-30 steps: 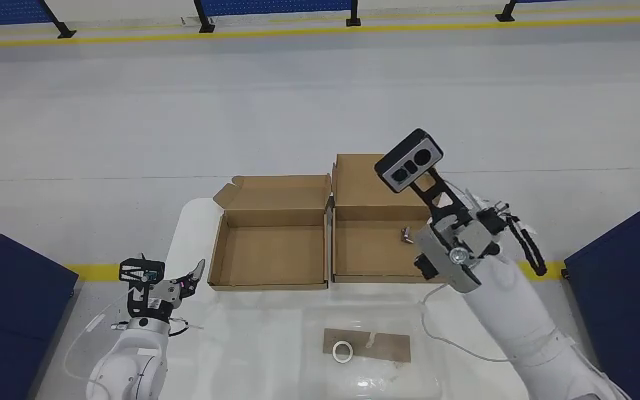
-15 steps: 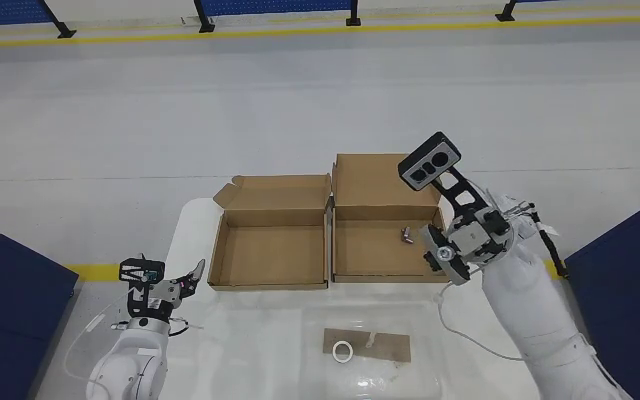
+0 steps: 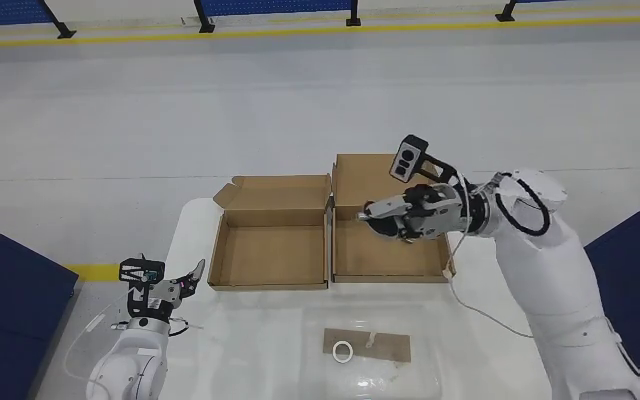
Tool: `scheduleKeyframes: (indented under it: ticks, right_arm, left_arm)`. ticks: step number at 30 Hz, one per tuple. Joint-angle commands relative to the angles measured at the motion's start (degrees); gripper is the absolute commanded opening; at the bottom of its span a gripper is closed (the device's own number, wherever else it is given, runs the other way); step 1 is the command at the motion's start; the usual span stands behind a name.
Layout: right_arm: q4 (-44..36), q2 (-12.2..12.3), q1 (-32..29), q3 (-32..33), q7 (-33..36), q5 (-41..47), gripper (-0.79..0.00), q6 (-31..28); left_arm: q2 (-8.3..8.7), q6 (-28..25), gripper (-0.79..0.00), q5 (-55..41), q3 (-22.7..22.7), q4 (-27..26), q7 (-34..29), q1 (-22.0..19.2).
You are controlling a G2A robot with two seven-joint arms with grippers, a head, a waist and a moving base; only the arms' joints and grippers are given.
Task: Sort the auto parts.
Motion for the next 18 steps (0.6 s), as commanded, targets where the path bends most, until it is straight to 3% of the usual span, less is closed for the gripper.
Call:
scheduleKeyframes:
  ticks: [1, 10, 14, 18]
  right_arm:
    - [0.2, 0.4, 0.5, -0.6, 0.3, -0.1, -0.785, -0.4]
    - [0.2, 0.4, 0.5, -0.6, 0.3, -0.1, -0.785, -0.4]
    - [-0.3, 0.6, 1.9, -1.9, -5.6, -6.2, -0.785, 1.3]
    - [2.6, 1.3, 7.8, -6.8, -9.2, -20.0, -0.785, 9.1]
  left_arm:
    - [0.0, 0.0, 0.0, 0.0, 0.0, 0.0, 0.0, 0.0]
    - [0.0, 0.0, 0.0, 0.0, 0.0, 0.0, 0.0, 0.0]
    - [0.0, 0.0, 0.0, 0.0, 0.0, 0.0, 0.0, 0.0]
    - [0.0, 0.0, 0.0, 0.0, 0.0, 0.0, 0.0, 0.0]
